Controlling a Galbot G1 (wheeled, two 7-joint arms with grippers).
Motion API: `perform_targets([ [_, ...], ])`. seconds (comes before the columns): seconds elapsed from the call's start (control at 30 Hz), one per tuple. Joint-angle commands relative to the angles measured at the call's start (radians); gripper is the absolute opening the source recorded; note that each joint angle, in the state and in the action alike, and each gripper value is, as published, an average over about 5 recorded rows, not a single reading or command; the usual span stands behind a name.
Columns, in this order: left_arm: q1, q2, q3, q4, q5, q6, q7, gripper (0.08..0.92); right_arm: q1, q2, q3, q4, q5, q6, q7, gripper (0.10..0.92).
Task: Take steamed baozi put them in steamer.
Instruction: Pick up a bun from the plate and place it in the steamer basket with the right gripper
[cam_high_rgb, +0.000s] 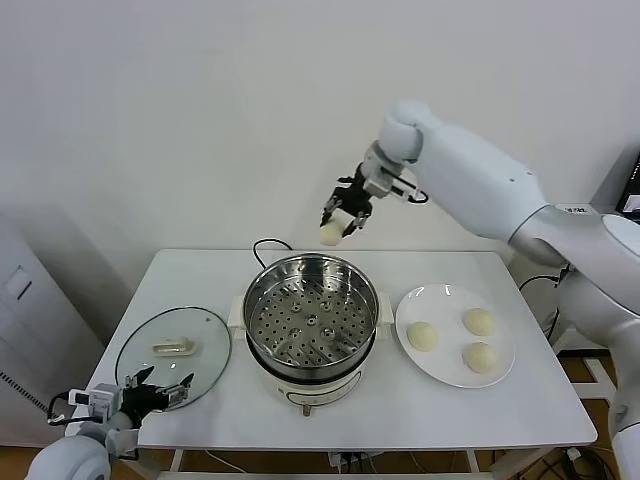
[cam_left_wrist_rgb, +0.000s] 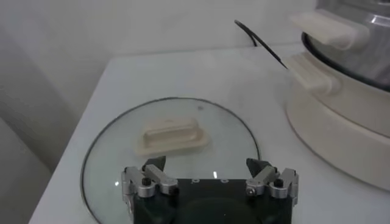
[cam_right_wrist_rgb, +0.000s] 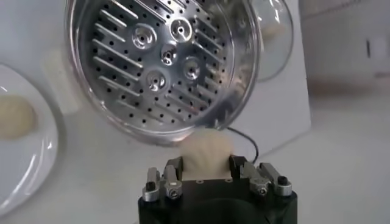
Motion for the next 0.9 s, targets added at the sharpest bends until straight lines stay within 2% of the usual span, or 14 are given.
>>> perform_targets([
  [0.03, 0.000, 0.002, -0.002, 0.003, -0.002, -0.001, 0.001, 0.823, -0.044, 0.066, 0.000, 0.048, -0.104, 0.060, -0.010, 0.492],
  [0.3, -0.001, 0.003, -0.001, 0.009, -0.003, -0.002, 0.002, 0.823, -0.123, 0.071, 0.012, 0.085, -0.153, 0.060, -0.012, 0.492],
  [0.6, -0.001, 0.003, 0.001, 0.007, -0.003, -0.002, 0.002, 0.823, -0.209, 0.084, 0.079, 0.064, -0.277, 0.060, -0.009, 0.492],
  [0.9, 0.000, 0.002, 0.001, 0.008, -0.003, -0.003, 0.003, 0.823, -0.237, 0.074, 0.088, 0.077, -0.305, 0.060, -0.010, 0.492],
])
